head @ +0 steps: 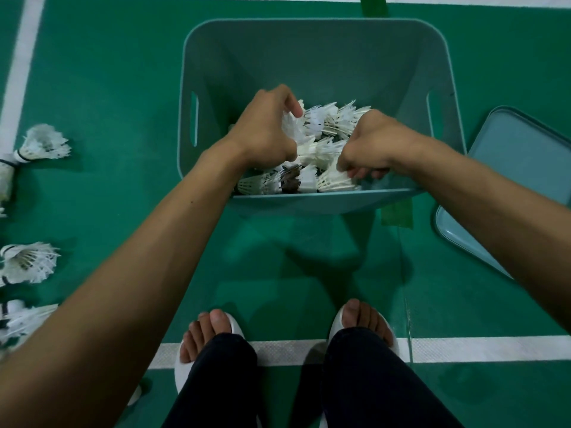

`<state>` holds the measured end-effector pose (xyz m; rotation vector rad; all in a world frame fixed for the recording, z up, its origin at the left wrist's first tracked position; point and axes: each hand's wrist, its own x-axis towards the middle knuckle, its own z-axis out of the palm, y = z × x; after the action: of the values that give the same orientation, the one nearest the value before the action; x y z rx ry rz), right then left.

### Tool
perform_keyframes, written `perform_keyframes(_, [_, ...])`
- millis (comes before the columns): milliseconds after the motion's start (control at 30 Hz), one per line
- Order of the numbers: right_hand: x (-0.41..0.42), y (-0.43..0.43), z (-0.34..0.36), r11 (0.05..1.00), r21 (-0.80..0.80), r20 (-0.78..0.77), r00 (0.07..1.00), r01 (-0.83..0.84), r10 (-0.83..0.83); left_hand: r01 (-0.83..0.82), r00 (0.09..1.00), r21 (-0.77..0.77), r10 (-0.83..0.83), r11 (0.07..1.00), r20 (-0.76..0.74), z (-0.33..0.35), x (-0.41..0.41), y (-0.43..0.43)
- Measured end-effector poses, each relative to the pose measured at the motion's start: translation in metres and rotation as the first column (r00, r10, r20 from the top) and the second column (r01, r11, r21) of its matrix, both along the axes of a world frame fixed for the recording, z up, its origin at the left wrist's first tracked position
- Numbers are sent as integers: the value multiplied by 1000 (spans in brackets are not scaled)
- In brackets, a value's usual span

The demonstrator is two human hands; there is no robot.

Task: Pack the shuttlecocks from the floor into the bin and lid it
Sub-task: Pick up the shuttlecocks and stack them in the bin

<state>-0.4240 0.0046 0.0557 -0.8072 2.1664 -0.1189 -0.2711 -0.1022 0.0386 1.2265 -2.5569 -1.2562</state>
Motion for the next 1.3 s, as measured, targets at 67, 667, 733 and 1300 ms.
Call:
perform_keyframes(67, [1, -4, -6, 998, 25, 86, 994, 59, -61, 0, 1000, 9, 0, 1000, 0, -1, 0, 0])
perform_keyframes(667, [-3, -15, 2, 987, 152, 149, 988, -59, 37, 77, 991, 150, -60, 986, -118, 3, -4, 4])
perform_keyframes(733, [-11, -10, 25, 999, 4, 75, 996, -42, 41, 91, 985, 222, -55, 971, -161, 8, -5, 5])
perform_keyframes(1300, [-8, 3, 52, 934, -323, 10, 986, -154, 166, 137, 973, 494, -22, 859, -231, 26, -17, 25])
